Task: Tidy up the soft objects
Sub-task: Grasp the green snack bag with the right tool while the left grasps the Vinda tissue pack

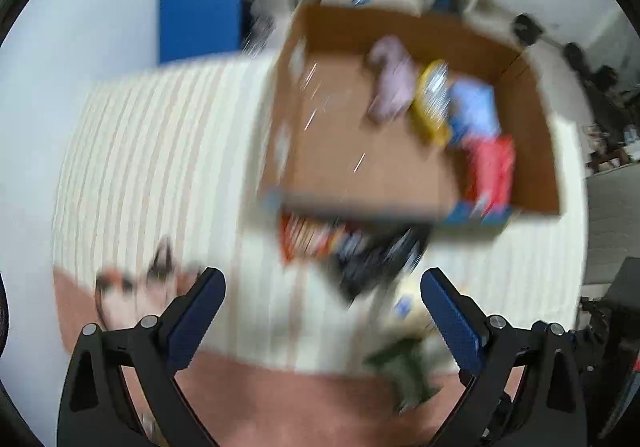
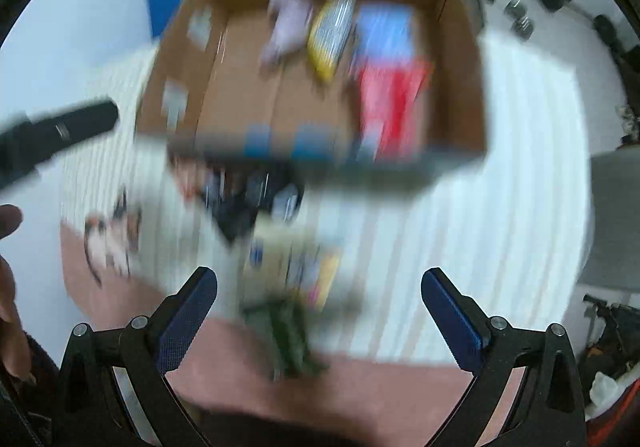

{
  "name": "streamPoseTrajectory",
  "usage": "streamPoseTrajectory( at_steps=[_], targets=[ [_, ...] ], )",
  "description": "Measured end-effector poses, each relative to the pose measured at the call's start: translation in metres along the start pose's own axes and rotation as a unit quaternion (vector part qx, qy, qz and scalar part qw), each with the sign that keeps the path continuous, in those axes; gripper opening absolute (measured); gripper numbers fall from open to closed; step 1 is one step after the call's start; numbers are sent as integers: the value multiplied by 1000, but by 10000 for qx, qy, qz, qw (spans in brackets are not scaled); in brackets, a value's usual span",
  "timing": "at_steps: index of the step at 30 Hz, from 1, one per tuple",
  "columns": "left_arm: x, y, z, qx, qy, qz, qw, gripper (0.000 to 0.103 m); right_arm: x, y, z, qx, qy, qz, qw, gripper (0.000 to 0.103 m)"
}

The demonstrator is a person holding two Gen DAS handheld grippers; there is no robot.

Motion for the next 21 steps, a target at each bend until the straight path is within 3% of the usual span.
streamPoseTrajectory(
  at_steps=[3, 7, 10, 12, 17, 21],
  targets=[
    [47, 17, -12, 36, -291, -490, 9984, 100, 45, 38, -10, -191, 58, -581, 9981, 101],
    [90, 38, -21, 47, -519, -958, 9940, 100, 80, 74, -22, -100, -77, -844, 9964, 98],
    [107, 43, -22, 94, -689, -1005, 9925, 97, 94, 94, -23, -73, -61, -1016, 9948, 85],
    [110, 44, -19, 32, -610, -965, 9935, 94, 101, 103, -22, -247, 47, -1109, 9935, 75],
    [103, 51, 0, 490, -810, -1238, 9878, 94, 108, 105, -10, -225, 78, -1098, 9937, 40],
    [87, 49, 31, 627, -764, -1099, 9890, 94, 115, 83, 19, -134, 273, -931, 9952, 36]
  ],
)
Point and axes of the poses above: each gripper's, at about its wrist camera, not at the fingertips, and y roughly the way its jaws point, z to its right, x to its underside, the point moved 2 cm from there along y, roughly the way its jaws point, and after that the axes turned 14 degrees about z, right-handed, at the moved point
